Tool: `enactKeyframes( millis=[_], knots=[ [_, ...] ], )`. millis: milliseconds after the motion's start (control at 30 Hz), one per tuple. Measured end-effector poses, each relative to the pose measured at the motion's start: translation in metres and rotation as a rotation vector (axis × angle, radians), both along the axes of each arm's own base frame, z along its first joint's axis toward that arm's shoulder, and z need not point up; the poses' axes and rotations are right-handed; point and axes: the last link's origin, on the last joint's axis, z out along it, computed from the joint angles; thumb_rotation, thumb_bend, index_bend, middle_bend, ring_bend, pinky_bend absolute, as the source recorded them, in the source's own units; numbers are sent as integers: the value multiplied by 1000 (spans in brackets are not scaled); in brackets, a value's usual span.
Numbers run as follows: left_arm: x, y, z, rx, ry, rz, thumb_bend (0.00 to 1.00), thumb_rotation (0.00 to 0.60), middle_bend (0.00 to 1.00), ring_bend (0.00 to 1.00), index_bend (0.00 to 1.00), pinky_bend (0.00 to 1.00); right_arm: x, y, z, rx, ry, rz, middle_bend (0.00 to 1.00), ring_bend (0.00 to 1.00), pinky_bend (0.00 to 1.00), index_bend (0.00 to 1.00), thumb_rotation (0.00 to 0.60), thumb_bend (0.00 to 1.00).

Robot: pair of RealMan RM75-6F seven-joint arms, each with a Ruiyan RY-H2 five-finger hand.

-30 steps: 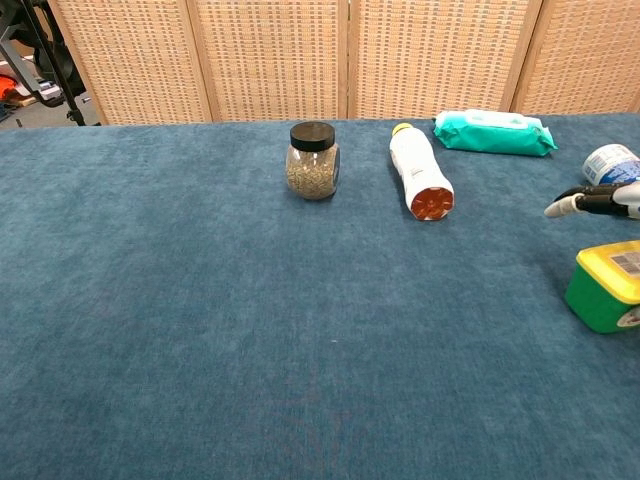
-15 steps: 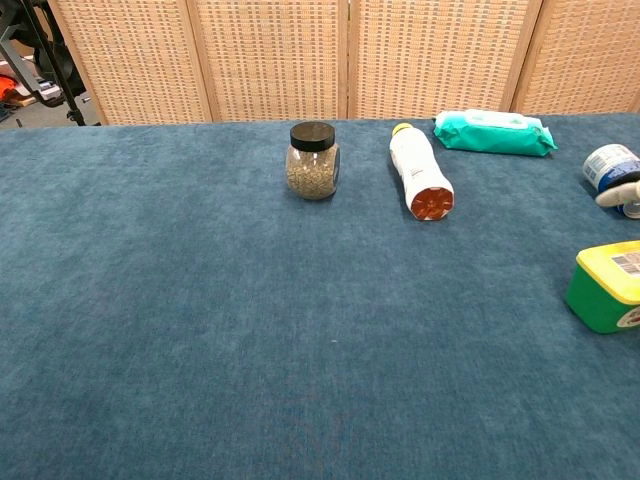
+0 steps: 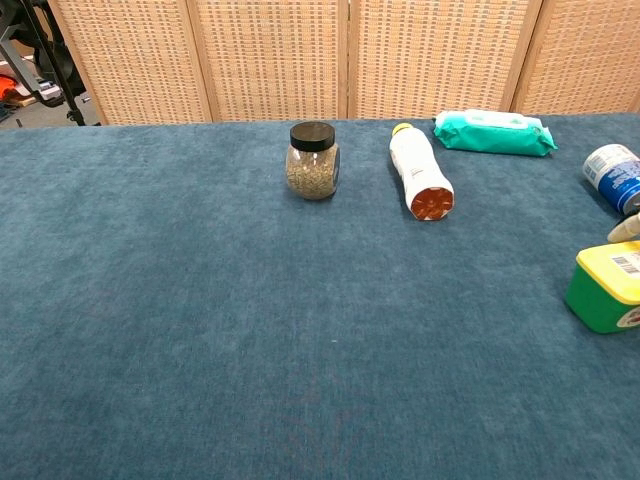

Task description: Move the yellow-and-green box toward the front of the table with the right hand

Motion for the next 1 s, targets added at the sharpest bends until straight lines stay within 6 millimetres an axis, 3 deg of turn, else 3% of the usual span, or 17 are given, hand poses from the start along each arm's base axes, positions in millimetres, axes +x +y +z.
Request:
enactKeyframes(
  millis=[233,333,733,1000],
  knots=[
    [0,1,-1,-3,2,3,0,600,0,0,0,0,2,-4,-12,-18,-90,67,441,402,349,414,600,604],
    [0,1,-1,-2,0,5,0,600,0,0,0,0,4,-6,-16,-23,-118,85,475,428,355,435,600,684],
    [-1,1,0,-1,-4,6,0,600,0,0,0,0,23,-3,8,-3,-253,122,506,431,355,469,600,789],
    [-1,2,0,-6,-3,5,0,600,0,0,0,0,43,3,27,221,-242,-50,506,411,355,469,600,846]
  ],
)
